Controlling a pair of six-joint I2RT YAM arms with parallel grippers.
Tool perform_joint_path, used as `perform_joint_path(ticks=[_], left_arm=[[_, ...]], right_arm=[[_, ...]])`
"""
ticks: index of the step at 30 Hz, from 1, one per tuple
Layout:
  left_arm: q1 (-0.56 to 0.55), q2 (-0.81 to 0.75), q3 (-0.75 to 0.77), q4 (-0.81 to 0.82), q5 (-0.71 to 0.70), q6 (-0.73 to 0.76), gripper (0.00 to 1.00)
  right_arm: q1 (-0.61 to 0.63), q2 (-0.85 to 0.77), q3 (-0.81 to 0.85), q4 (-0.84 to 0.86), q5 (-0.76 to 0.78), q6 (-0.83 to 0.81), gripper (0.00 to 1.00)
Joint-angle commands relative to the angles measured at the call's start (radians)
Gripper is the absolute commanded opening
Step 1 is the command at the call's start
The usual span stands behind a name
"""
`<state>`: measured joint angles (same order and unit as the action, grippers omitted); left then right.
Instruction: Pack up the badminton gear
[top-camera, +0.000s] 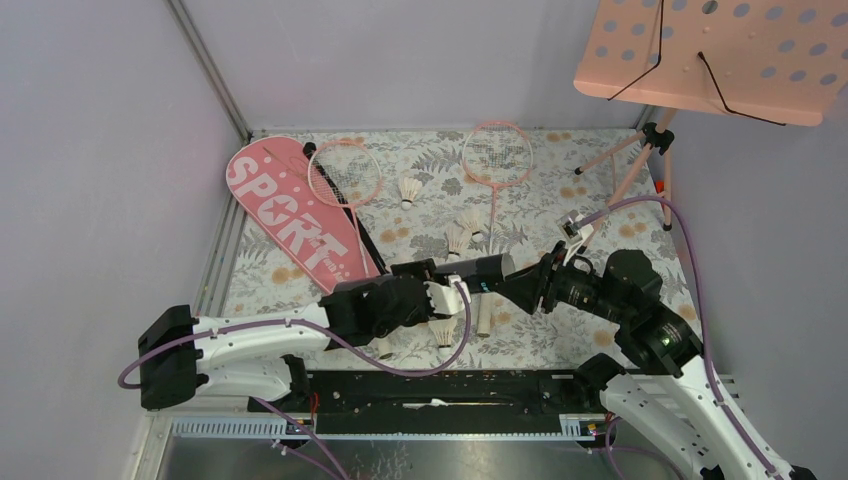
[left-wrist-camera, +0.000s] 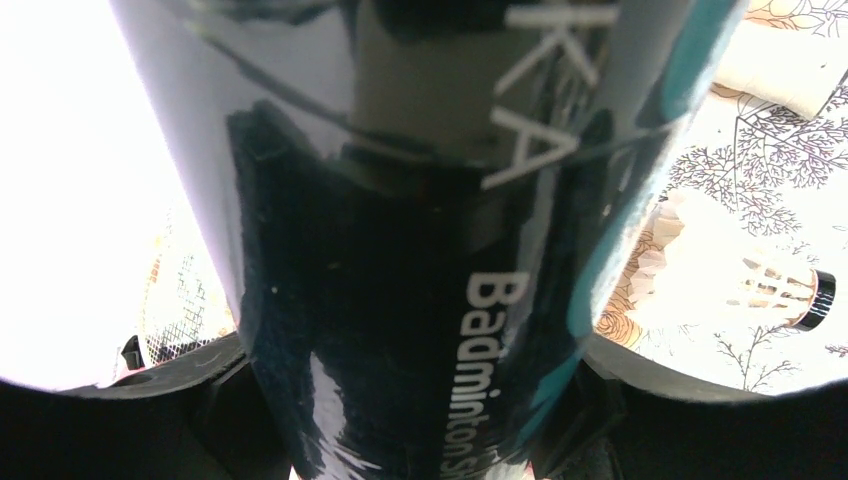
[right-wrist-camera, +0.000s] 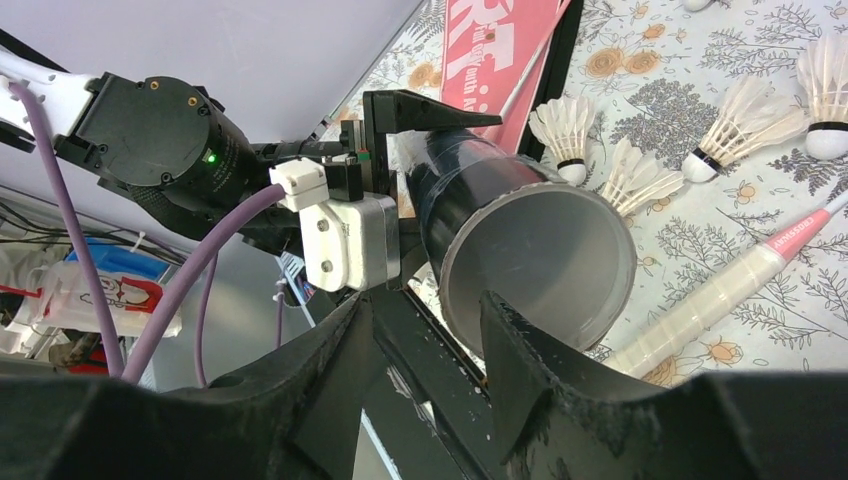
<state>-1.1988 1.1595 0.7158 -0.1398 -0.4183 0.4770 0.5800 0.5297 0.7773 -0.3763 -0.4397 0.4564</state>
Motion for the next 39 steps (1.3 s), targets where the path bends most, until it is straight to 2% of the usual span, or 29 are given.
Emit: perform_joint_path(ticks=[1, 4, 8, 9, 23, 27, 34, 36, 39], left_arm=[[-0.018, -0.044, 0.019, 0.066, 0.027, 0.011, 0.29], [-0.021, -0.049, 0.019, 0.067, 0.028, 0.011, 0.29], [-0.022, -0.053, 0.019, 0.067, 0.017, 0.009, 0.29], [-0.022, -0.056, 0.017, 0.067, 0.016, 0.009, 0.30], [-0.022, -0.211, -0.114, 0.155, 0.043, 0.067, 0.22], [-0.021, -0.238, -0.139, 0.170, 0.035, 0.064, 0.14], [-0.022, -0.254, -0.136, 0.164, 0.058, 0.063, 0.12], [-0.022, -0.258, -0.135, 0.173, 0.038, 0.052, 0.11], [-0.021, -0.268, -0.108, 0.218, -0.053, -0.007, 0.12]], right_arm=[[0.005, 0.012, 0.034, 0.031, -0.026, -0.027, 0.49], [0.006, 0.016, 0.030, 0.033, -0.035, -0.023, 0.39], [0.006, 0.016, 0.035, 0.028, -0.059, -0.028, 0.03], [0.005, 0.014, 0.040, 0.014, -0.052, -0.033, 0.00], [0.006, -0.188, 0.139, -0.183, 0.034, -0.103, 0.00], [0.006, -0.204, 0.186, -0.255, 0.078, -0.133, 0.00], [0.006, -0.204, 0.165, -0.235, 0.064, -0.121, 0.00], [0.006, -0.190, 0.161, -0.245, 0.136, -0.117, 0.00], [0.006, -0.143, 0.138, -0.297, 0.394, -0.083, 0.00]])
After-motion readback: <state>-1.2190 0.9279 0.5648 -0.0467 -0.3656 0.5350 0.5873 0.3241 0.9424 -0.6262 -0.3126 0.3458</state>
